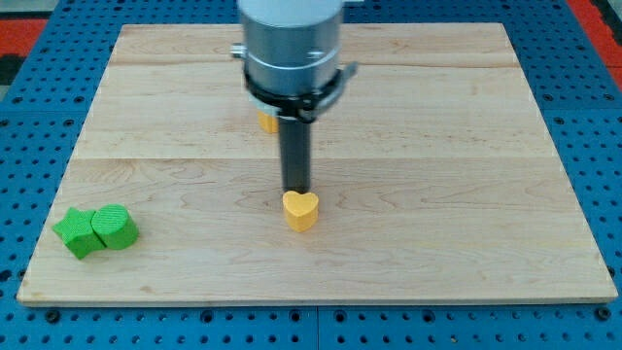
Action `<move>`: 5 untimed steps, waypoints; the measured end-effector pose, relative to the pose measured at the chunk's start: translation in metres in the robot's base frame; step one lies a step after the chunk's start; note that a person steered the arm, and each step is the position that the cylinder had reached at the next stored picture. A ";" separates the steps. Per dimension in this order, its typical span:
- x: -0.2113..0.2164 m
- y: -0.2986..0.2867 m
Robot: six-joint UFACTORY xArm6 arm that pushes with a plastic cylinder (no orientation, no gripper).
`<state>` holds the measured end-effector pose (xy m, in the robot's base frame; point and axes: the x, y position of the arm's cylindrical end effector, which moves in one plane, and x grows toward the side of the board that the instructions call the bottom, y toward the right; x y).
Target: Place the yellow heart below the yellow hexagon
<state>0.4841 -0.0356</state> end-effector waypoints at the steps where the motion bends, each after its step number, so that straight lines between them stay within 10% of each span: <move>1: -0.003 -0.021; 5: 0.059 0.098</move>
<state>0.5432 0.0625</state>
